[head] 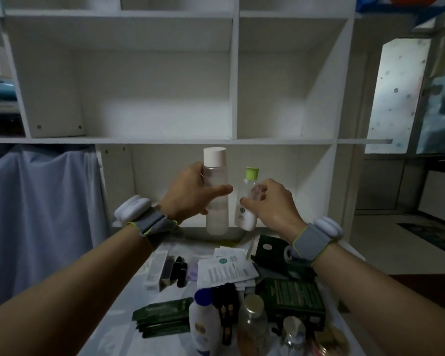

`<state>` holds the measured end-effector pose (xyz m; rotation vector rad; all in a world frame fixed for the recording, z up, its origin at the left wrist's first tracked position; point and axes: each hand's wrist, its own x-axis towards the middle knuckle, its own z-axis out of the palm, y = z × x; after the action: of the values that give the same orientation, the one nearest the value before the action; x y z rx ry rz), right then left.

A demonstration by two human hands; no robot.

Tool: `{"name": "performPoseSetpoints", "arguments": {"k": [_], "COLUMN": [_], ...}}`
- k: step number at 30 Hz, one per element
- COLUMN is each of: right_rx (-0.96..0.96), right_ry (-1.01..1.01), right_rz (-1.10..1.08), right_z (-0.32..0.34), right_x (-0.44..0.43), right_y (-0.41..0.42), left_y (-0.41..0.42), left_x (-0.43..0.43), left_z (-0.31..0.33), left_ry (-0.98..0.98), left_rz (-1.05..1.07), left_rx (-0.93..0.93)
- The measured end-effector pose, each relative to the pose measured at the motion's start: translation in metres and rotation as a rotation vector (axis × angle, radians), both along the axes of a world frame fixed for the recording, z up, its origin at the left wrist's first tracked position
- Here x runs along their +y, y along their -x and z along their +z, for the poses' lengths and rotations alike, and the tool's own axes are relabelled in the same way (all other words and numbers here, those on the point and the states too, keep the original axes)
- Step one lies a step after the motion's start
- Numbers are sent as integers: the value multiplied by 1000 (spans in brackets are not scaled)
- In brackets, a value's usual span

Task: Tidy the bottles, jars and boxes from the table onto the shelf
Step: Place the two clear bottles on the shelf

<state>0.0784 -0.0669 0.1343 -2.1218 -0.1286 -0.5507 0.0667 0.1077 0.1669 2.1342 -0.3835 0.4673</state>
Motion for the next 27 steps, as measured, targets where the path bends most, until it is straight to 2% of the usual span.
{"name": "performPoseSetpoints", "arguments": {"k": [10,27], "right_rx": [-82,-234], "right_ry": [33,52], "right_rz": [-30,-125], "right_z": [46,139], "right_x": [-10,49], "right_y": [-56,-182], "left_y": [-56,-184], "left_x": [-6,31], "left_z": [41,120], "left_ry": [-11,32], "left_rz": [35,199], "left_rx": [-70,-222]}}
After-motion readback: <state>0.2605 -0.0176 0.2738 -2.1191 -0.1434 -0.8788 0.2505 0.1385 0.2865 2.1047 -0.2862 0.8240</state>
